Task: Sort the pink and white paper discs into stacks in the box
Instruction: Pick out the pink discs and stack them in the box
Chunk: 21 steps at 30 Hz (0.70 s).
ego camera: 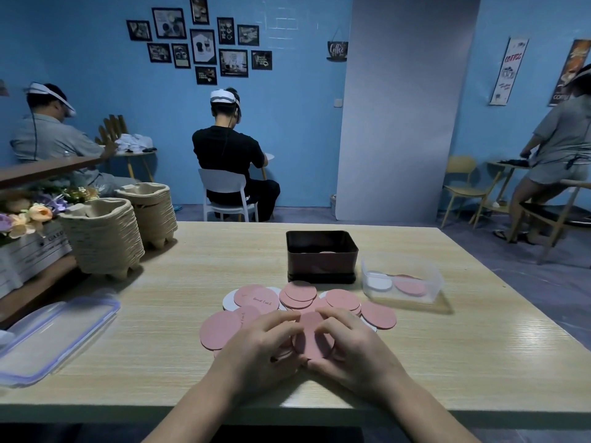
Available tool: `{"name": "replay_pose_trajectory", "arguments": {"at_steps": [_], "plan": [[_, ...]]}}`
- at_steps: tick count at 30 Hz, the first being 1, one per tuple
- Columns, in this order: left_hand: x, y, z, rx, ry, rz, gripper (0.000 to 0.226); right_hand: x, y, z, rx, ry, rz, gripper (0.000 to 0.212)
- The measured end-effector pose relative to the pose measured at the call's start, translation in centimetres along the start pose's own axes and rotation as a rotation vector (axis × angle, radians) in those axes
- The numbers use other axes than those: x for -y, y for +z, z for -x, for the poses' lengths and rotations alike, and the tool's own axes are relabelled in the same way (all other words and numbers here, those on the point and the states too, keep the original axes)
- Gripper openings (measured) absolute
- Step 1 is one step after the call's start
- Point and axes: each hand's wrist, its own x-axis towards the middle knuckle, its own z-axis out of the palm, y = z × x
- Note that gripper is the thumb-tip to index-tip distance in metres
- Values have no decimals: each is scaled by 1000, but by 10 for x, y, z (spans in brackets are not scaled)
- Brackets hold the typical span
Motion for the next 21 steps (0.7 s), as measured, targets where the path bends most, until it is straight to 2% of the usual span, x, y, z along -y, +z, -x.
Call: {"name": "replay_pose_trajectory", "arguments": {"at_steps": [3, 10, 16, 21], "plan": [[2, -2, 1, 17, -54, 40, 48, 0, -2, 0, -15, 10, -20, 42], [1, -4, 1, 45, -80, 105, 38, 0, -2, -3, 7, -26, -17, 38], [6, -6, 0, 20, -100, 6, 34, -5, -2, -24, 17, -37, 62, 40], [17, -28, 1, -39, -148, -147, 36, -6, 2, -36, 11, 61, 30, 41]]}}
